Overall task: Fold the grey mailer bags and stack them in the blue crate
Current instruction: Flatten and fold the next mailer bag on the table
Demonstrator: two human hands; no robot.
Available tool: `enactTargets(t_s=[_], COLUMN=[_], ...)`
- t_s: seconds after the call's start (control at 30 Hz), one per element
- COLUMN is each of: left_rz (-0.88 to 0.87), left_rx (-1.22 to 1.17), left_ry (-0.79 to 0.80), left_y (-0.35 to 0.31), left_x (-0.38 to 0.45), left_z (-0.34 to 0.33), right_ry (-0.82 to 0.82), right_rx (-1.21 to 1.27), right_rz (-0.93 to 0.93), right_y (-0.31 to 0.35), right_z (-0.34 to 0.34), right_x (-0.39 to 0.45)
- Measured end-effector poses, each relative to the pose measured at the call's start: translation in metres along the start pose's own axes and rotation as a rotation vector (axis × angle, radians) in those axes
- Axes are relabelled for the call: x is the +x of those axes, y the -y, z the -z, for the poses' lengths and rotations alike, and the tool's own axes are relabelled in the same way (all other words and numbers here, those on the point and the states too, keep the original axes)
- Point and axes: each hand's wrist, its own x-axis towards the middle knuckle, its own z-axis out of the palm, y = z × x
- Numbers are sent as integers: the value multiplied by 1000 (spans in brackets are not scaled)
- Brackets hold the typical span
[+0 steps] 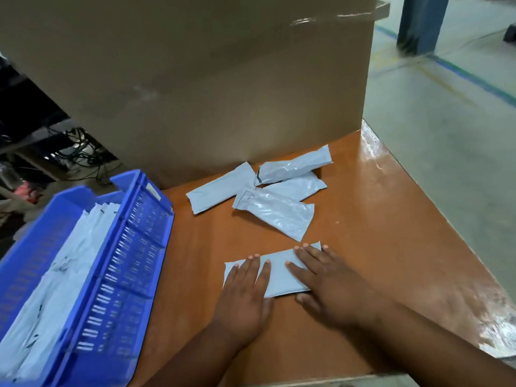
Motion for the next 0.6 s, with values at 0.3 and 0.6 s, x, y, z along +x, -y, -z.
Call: enactTargets(t_s=[0.3, 0.6], left_rz=[-45, -45], left_rx=[-84, -134], left_ry=[-24, 23], left_y=[35, 40], left_x=[-83, -94], left_z=[-12, -21], right_ry=[46, 59], right_rx=[-44, -86], right_rz=[-95, -441], right_y=[91, 104], right_z=[-22, -24], right_x=[-29, -35])
